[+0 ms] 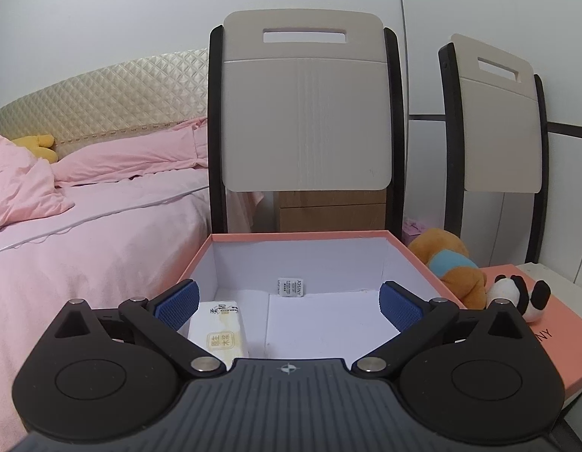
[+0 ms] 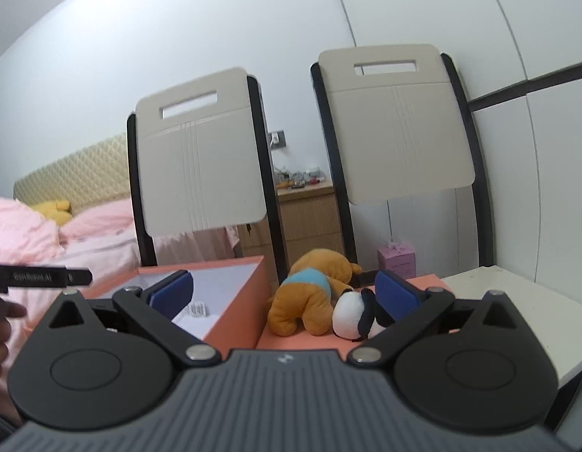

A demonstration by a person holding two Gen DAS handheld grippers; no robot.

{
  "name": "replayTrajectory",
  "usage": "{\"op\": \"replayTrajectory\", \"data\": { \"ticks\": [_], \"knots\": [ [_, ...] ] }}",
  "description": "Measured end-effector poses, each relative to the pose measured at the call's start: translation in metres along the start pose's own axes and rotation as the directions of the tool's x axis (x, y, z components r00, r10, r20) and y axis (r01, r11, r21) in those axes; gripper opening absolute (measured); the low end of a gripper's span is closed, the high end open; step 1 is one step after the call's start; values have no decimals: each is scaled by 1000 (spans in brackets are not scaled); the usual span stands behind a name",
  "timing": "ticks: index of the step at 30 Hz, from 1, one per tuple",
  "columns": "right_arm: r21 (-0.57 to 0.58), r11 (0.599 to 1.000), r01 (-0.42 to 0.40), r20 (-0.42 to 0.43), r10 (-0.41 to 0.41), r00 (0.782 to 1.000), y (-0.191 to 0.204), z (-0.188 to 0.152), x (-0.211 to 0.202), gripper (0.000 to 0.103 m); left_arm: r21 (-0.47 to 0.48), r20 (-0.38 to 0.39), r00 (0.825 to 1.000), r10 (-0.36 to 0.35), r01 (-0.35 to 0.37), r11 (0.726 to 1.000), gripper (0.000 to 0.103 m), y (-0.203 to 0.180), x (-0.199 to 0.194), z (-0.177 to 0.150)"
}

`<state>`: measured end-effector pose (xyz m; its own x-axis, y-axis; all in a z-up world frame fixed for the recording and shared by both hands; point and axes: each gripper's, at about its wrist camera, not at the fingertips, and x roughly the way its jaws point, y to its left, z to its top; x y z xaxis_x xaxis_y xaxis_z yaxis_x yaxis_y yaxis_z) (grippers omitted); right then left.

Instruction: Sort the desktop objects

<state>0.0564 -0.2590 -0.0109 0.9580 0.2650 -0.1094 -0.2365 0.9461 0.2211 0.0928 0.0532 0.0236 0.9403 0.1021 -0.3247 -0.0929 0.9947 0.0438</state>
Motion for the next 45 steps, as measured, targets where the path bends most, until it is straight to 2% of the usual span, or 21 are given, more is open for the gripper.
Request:
{"op": "replayTrajectory", "data": {
  "ticks": [12,14,18,23,26,29,32,35,39,42,45],
  "knots": [
    [53,999,15,-13,-14,1000,-2,-2,-9,103,-3,40,999,-11,11,1000,103,1,-11,2],
    [41,999,-7,-3,7,1000,-1,-2,-8,103,-5,63,998,-25,26,1000,103,1,-16,3],
    [15,1000,12,-35,-11,999,2,-1,2,103,-25,101,994,-46,49,998,103,3,-17,-7],
    [-29,999,-13,-46,11,999,4,9,11,103,-17,108,994,-30,32,999,103,4,-15,-12],
    [-58,998,-13,-59,9,998,-1,22,29,103,-35,114,993,-31,35,999,103,5,-16,-15],
    [-53,999,-13,-93,8,996,-11,35,59,103,-31,121,993,-15,19,999,103,4,-13,-23],
    [-97,995,8,-90,-17,996,-24,40,92,103,-31,105,994,-12,15,999,103,3,-7,-35],
    [-105,993,56,-118,-69,991,-41,35,125,103,-32,104,995,-6,9,999,103,2,-9,-45],
    [-148,989,12,-208,-43,977,-54,24,162,103,-41,113,993,-32,37,998,103,2,-14,-59],
    [-204,979,8,-258,-61,964,-60,9,178,103,-26,117,992,-47,50,998,103,0,-15,-63],
    [-238,971,1,-324,-80,943,-69,-7,188,103,-9,125,990,-58,60,998,103,-2,-14,-65]
  ]
}}
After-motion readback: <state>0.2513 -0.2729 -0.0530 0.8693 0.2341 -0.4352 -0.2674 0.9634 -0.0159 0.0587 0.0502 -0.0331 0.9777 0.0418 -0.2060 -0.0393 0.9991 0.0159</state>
